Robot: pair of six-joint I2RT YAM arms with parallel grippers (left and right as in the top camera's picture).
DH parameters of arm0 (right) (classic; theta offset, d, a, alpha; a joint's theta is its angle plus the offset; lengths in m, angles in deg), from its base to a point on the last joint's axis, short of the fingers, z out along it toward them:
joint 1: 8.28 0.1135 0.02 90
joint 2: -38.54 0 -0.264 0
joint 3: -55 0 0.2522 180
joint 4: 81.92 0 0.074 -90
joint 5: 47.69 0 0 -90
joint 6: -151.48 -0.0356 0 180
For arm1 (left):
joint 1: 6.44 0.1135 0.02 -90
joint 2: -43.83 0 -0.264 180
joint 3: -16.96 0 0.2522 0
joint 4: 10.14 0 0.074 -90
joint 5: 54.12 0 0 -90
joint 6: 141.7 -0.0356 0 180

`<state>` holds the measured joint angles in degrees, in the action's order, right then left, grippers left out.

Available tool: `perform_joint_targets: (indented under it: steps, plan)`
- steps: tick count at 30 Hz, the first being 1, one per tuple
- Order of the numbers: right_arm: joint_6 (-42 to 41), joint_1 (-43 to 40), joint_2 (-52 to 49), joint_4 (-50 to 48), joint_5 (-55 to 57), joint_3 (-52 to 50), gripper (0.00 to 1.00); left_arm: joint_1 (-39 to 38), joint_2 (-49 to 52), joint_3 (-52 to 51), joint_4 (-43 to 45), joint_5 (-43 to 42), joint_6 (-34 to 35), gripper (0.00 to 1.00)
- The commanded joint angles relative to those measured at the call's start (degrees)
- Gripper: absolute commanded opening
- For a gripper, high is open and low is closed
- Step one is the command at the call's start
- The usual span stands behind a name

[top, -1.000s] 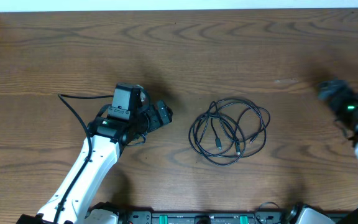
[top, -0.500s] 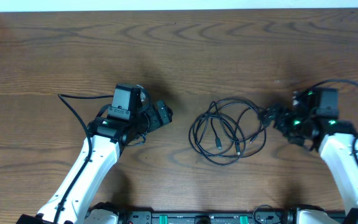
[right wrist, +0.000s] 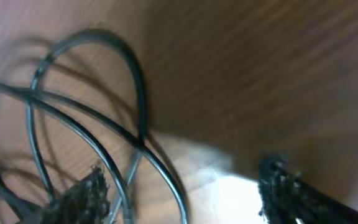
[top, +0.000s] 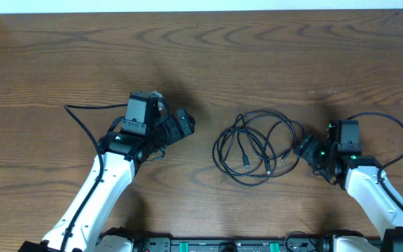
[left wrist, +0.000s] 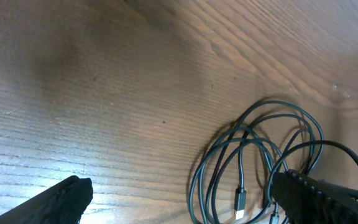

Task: Untangle cables
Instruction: 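Move the right gripper back toward the black cable pile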

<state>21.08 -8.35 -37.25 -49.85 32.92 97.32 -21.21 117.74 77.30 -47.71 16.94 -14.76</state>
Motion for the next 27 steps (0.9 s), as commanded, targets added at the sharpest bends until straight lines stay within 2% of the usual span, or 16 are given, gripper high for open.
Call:
perform_joint_targets:
  steps: [1, 5, 12, 13, 16, 17, 20, 23, 25, 27]
  plan:
    - [-3.7, 1.7, -1.0, -3.4, 1.7, -3.5, 0.68, 0.2, -0.6, 0.5, -0.1, 0.2, 0.4, 0.99]
    - [-3.2, 4.9, -2.7, -8.4, 0.0, -4.7, 0.67, 0.2, -0.6, 0.5, -0.1, 0.2, 0.4, 0.99]
    - [-0.3, 15.3, -6.6, -18.2, 1.9, -4.6, 0.65, 0.2, -0.6, 0.5, 0.1, 0.6, 0.4, 0.99]
    - [-0.7, 16.5, -7.5, -19.0, 3.7, -4.5, 0.57, 0.2, -0.6, 0.5, 0.1, 0.6, 0.4, 0.99]
    - [-4.9, 17.8, -9.9, -19.0, 8.8, -4.5, 0.19, 0.2, -0.6, 0.5, 0.1, 0.6, 0.4, 0.99]
    - [-5.5, 17.8, -10.8, -19.1, 8.8, -4.5, 0.02, 0.2, -0.6, 0.5, 0.1, 0.6, 0.4, 0.99]
    - [-5.2, 17.8, -11.5, -19.3, 7.8, -3.8, 0.01, 0.2, -0.6, 0.5, 0.0, 0.6, 0.4, 0.99]
    - [-1.0, 17.7, -10.3, -20.0, 4.7, -2.3, 0.01, 0.2, -0.6, 0.5, -0.1, 0.0, 0.4, 0.99]
    - [2.2, 17.7, -8.4, -19.6, 2.5, -0.4, 0.01, 0.2, -0.6, 0.5, -0.1, -2.7, -0.1, 0.99]
    - [3.9, 17.7, -5.9, -17.1, 2.1, 1.7, 0.01, 0.2, -0.6, 0.6, 0.6, -8.5, -3.9, 0.99]
